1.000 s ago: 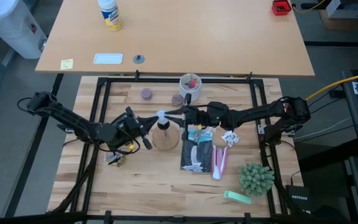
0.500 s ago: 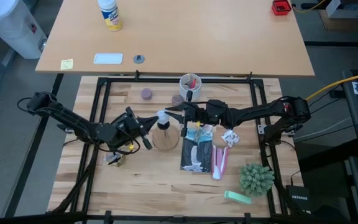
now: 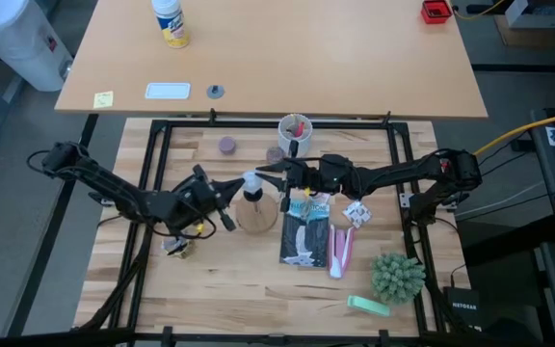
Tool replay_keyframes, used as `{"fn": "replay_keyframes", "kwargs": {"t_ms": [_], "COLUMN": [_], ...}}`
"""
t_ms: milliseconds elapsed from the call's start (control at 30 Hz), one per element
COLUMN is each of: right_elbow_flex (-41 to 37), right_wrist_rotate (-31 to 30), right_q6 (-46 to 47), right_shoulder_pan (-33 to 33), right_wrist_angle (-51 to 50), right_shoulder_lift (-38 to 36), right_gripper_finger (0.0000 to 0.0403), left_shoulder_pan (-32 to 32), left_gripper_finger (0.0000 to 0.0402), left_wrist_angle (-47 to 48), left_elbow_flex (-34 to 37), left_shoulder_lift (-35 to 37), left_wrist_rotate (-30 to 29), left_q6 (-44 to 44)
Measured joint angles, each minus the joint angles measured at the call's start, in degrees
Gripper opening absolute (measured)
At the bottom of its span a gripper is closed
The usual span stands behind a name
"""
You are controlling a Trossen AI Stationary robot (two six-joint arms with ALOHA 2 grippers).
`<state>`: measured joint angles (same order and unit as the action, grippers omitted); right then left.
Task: Screw lightbulb
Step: Insert the lightbulb into the lamp
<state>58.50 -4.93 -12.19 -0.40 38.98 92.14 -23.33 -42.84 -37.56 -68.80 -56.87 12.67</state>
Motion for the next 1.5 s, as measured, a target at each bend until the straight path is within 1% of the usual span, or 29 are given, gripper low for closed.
{"fn": "replay_keyframes", "kwargs": {"t_ms": [67,267,400,567,667,1033,1333,1500], "right_elbow_flex": [0.00,0.00,0.00,0.00,0.00,0.00,0.02,0.02], "right_wrist_rotate": [-0.01,0.00,0.00,0.32,1.69,3.50,8.59,9.10], "right_q6": [0.00,0.00,0.00,0.02,0.39,2.14,4.86,5.90], "right_shoulder_pan": [0.00,0.00,0.00,0.00,0.00,0.02,0.07,0.07], "right_wrist_angle": [0.00,-0.02,-0.02,-0.04,-0.04,-1.43,-2.31,-2.41], "right_shoulder_lift": [0.00,0.00,0.00,0.00,0.00,-0.07,-0.13,-0.11], "right_gripper_finger": [0.0062,0.0062,0.0062,0.0062,0.0062,0.0062,0.0062,0.0062], "left_shoulder_pan": [-0.70,-3.20,-4.25,-3.79,-3.20,-2.87,-2.85,-2.78], "left_gripper_finger": [0.0001,0.0001,0.0001,0.0001,0.0001,0.0001,0.0001,0.0001], "left_wrist_angle": [-0.96,-0.49,3.09,9.81,10.74,10.92,11.05,10.94], "left_elbow_flex": [0.00,-0.01,-0.02,-0.04,-0.04,-0.11,-0.11,-0.11], "left_shoulder_lift": [0.03,0.00,-0.02,-0.04,-0.04,-0.04,-0.02,-0.02], "left_wrist_rotate": [0.06,0.16,0.32,0.33,0.12,-5.00,-7.74,-9.44], "left_q6": [1.20,0.87,-2.76,-9.26,-10.17,-8.09,-6.66,-6.30]}}
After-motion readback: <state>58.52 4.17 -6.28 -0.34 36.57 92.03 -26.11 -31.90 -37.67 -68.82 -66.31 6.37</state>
